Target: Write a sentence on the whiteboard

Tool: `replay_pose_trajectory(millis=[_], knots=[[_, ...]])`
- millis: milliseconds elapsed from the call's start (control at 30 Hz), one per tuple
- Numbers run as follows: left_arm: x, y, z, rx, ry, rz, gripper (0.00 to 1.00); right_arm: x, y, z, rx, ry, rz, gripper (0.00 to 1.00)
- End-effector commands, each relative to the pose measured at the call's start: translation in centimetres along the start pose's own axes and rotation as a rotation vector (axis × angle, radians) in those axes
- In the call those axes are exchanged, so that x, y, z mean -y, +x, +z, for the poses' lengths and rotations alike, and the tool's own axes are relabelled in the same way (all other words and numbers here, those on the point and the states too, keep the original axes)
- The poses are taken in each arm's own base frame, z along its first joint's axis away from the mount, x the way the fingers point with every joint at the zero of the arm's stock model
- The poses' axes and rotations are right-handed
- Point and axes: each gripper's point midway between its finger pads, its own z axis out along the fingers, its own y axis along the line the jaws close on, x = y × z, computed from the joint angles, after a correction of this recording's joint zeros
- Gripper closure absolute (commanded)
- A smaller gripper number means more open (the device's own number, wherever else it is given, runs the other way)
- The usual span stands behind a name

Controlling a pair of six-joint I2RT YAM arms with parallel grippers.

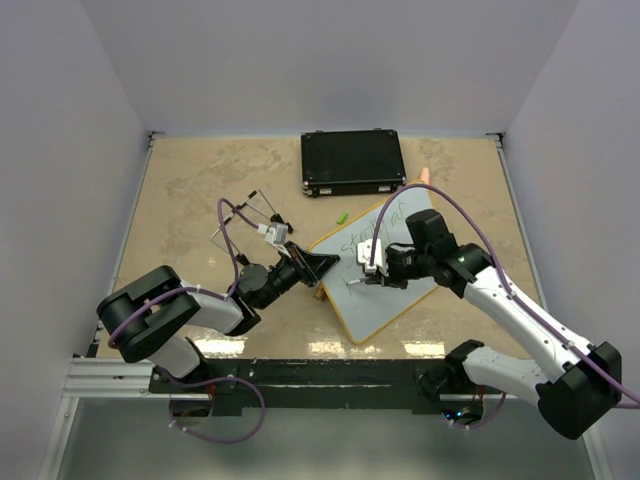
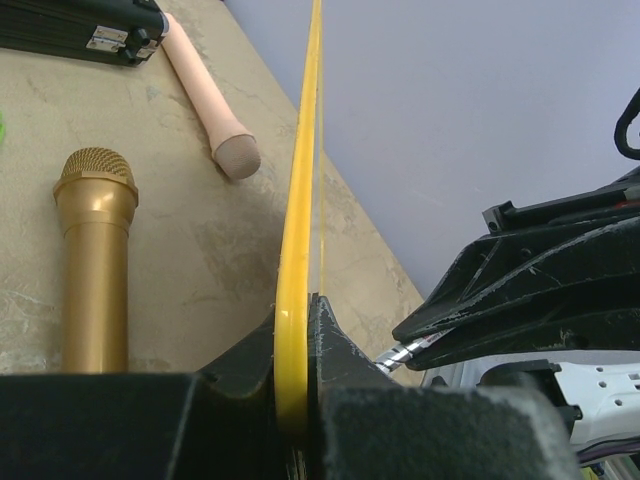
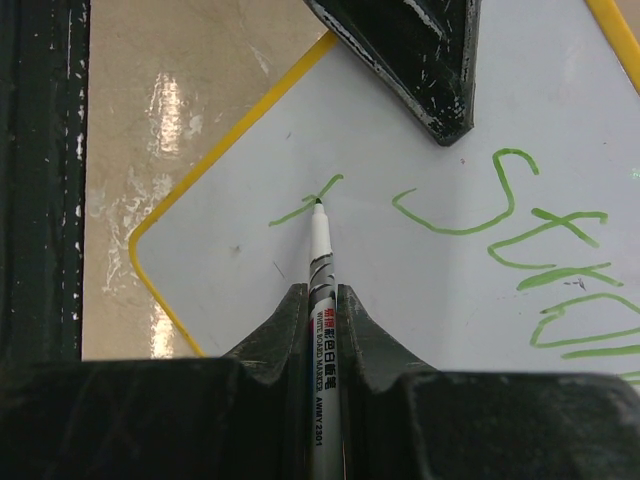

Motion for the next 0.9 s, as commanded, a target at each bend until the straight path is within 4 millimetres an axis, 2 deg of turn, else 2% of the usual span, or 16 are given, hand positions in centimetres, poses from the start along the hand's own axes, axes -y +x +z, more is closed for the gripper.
replay_pose_trajectory(millis=[0,267,500,733,867], knots=[[-0.3,-0.6,-0.2,0.036,-0.001,0.058,1.0,1.9,-0.5,-1.0,-0.003,0.094,-0.02,1.0],[-0.4,-0.6,-0.2,0.037,-0.007,0.064,1.0,1.2,0.2,-0.9,-0.015,0.071,-0.019,1.0],[-0.3,-0.6,-0.1,0.034,-0.006,0.065,1.0,-0.5,2.3,-0.3,-0.079,-0.025,-0.026,1.0],[-0.3,-0.6,-0.1,0.034,-0.003,0.067,1.0,-0.9,3.3,-0.3,-0.113,-0.037,-0.019,1.0],[-0.3,-0.5,-0.1,0.03,-0.002,0.068,1.0,-0.7,3.2,-0.4,-0.114,-0.021,-0.017,1.0]])
